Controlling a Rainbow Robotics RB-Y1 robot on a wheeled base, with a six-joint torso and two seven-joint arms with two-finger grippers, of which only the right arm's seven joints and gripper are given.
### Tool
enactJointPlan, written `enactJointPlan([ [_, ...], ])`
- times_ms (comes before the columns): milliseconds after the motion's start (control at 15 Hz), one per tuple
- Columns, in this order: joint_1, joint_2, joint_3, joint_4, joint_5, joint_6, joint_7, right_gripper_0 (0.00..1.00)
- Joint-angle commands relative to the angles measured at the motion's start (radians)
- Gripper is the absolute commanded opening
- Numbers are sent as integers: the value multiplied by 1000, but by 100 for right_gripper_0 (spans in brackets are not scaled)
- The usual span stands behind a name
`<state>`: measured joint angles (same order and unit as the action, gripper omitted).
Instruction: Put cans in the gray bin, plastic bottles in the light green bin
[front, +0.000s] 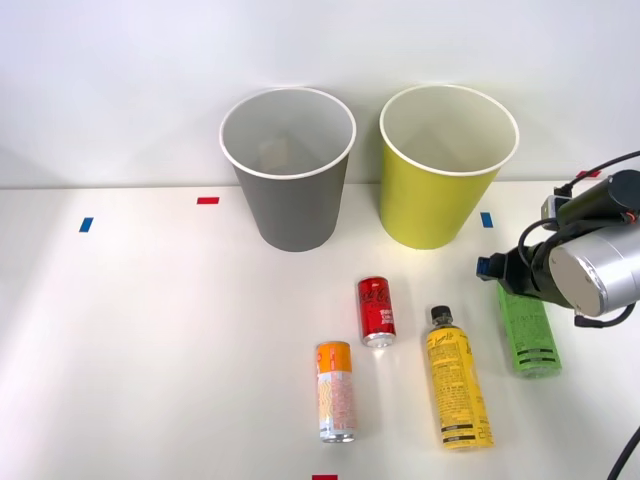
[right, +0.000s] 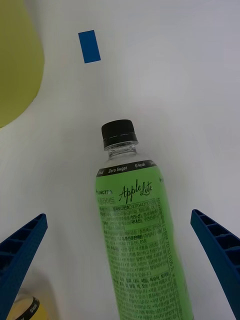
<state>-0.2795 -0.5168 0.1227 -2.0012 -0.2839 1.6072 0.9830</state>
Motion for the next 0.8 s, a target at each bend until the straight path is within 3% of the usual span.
enactJointPlan([
  [67,-40,8,6,76,14,-4,23,100],
  [333,-61,20,54,148,75,-20,42,100],
  [800,-83,38,55,246,91,-35,43,100],
])
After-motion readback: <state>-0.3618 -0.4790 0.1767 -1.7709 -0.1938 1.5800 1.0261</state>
